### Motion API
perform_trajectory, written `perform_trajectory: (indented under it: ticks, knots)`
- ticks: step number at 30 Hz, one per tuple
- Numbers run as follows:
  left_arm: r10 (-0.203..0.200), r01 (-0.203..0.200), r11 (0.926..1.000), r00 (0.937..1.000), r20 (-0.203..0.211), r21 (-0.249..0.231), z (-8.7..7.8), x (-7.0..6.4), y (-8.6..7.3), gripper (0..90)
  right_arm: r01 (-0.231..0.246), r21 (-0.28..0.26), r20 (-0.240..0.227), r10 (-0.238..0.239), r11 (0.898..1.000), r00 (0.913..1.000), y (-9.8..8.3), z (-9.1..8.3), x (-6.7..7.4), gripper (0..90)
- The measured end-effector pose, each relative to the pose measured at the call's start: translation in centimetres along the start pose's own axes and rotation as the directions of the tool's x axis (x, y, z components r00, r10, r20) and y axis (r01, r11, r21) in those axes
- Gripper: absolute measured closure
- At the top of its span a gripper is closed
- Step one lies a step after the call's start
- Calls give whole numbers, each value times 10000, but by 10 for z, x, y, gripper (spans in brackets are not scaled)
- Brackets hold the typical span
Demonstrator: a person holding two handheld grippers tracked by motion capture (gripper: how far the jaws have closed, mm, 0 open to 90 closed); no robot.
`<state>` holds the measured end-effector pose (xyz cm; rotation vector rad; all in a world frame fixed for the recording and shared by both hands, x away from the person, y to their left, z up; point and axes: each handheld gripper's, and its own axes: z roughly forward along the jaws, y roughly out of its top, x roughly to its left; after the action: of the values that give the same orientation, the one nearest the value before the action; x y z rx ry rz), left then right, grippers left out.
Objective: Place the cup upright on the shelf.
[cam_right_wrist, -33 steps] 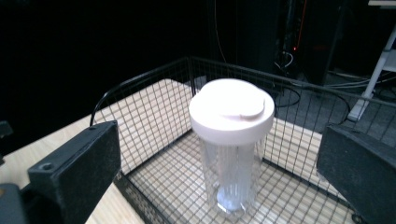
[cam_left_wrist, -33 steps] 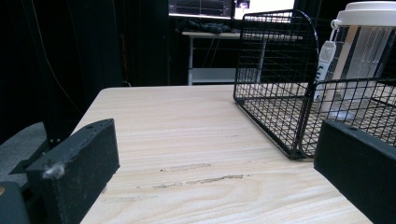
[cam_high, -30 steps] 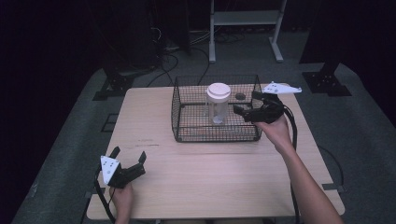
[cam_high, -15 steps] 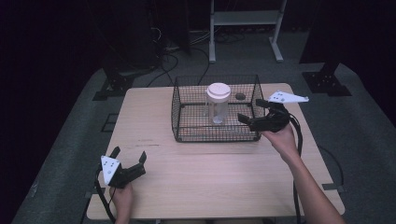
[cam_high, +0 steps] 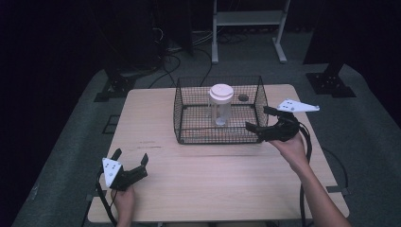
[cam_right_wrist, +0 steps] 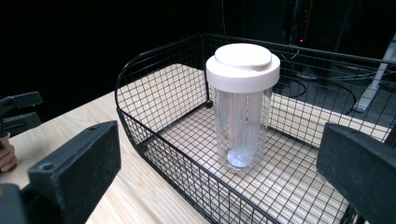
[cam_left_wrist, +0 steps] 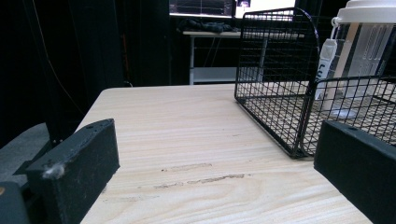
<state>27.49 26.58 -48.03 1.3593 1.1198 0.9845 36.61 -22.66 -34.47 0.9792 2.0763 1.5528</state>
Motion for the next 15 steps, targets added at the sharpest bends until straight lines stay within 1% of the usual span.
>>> perform_trajectory:
  ticks: [7,15]
  knots:
    - [11,-11,10000,10000,-3,-6,0,0,0,0,11,-67,-27,-11,10000,10000,-7,-8,4,0]
    - [12,-12,10000,10000,0,5,0,0,0,0,-51,-1,-176,51,10000,9998,-20,-14,9,0]
